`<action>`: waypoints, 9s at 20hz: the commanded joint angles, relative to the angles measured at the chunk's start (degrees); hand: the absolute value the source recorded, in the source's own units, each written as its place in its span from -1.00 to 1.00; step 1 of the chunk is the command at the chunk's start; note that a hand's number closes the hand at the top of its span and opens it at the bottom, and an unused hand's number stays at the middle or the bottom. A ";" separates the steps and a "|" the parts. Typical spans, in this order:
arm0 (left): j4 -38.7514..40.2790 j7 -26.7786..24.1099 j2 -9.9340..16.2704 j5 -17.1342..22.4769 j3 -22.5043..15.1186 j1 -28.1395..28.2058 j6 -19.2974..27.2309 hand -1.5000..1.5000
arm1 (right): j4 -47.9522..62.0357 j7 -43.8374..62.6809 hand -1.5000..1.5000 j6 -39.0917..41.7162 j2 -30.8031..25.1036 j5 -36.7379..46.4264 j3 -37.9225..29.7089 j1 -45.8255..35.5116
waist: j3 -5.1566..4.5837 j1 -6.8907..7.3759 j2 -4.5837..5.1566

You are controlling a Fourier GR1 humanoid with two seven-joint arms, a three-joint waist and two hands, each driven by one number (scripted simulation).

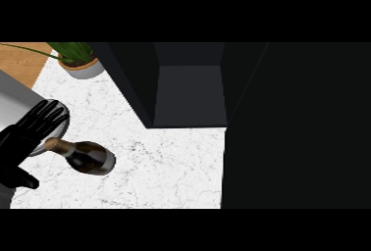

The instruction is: Pick up the wine, place it into the cabinet and close the cabinet

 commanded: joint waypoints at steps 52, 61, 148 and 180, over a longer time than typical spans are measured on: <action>23.34 -35.40 -3.10 -14.42 -24.63 -2.92 4.10 1.00 | 0.38 -2.42 -1.00 1.32 0.48 1.89 0.08 0.87 | -0.34 -1.24 0.47; 22.33 -38.86 -3.68 -13.70 -28.14 -2.38 5.66 1.00 | 2.82 -2.72 -1.00 2.01 -1.13 0.63 -2.98 -1.20 | -0.37 -0.83 0.68; 10.86 -30.14 -21.05 21.80 -53.61 -15.28 85.73 1.00 | 11.14 -8.90 -1.00 6.82 0.93 0.10 -7.19 -0.40 | 0.00 0.12 0.03; 33.68 -34.24 -21.05 41.32 -54.76 -36.32 79.50 1.00 | 10.77 -9.13 -1.00 5.86 3.20 4.38 -2.99 -0.73 | -0.01 -1.12 0.34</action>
